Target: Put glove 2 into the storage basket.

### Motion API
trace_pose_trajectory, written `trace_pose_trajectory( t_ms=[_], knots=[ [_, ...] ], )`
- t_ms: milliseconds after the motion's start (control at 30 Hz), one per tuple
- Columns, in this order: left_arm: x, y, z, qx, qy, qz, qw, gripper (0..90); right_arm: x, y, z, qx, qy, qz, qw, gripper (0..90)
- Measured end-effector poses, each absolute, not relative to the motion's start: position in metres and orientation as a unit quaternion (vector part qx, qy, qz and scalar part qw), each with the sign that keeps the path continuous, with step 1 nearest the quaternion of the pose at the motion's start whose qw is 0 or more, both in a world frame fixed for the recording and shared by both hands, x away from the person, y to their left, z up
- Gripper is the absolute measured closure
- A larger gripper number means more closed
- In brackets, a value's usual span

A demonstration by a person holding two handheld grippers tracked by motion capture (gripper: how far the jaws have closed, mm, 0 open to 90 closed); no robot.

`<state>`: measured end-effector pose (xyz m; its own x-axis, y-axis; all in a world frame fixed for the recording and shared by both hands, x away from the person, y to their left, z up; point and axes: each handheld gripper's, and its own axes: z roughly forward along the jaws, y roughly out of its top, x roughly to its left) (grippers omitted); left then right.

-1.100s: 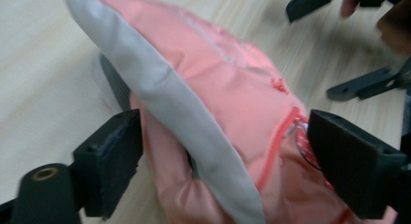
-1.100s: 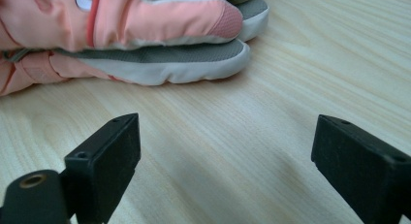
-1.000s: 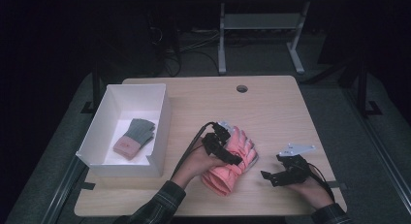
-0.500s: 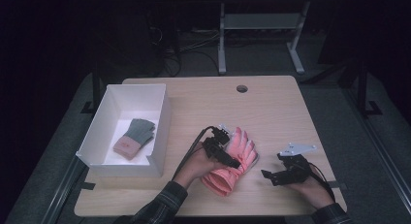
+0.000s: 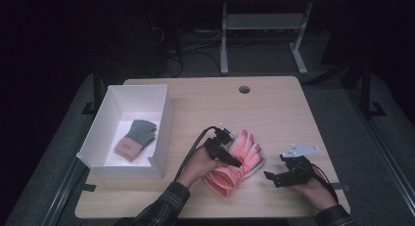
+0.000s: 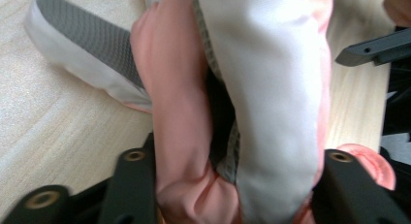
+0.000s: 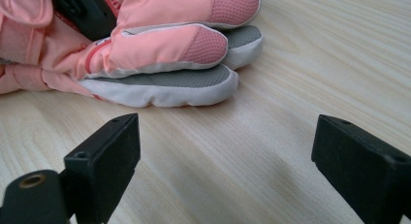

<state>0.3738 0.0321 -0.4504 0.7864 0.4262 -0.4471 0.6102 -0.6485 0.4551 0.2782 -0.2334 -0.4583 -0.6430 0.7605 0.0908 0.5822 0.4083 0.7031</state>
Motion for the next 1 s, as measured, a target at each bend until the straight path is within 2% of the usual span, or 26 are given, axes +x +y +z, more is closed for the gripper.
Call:
trace_pose_trajectory(
  t_ms=[133, 267, 500, 1000],
  knots=[
    [0.373, 0.033, -0.447, 0.895, 0.287, -0.154, 0.305, 61.1, 0.278, -0.233, -0.458, 0.403, 0.831, 0.363, 0.124, 10.0],
    [0.371, 0.036, -0.441, 0.889, 0.290, -0.156, 0.319, 61.9, 0.278, -0.234, -0.458, 0.406, 0.829, 0.366, 0.123, 10.0],
    [0.367, 0.043, -0.420, 0.892, 0.290, -0.126, 0.324, 62.3, 0.278, -0.234, -0.459, 0.408, 0.826, 0.369, 0.125, 10.0],
    [0.366, 0.078, -0.340, 0.886, 0.295, -0.085, 0.349, 62.0, 0.279, -0.235, -0.460, 0.408, 0.824, 0.372, 0.129, 9.4]
  ],
)
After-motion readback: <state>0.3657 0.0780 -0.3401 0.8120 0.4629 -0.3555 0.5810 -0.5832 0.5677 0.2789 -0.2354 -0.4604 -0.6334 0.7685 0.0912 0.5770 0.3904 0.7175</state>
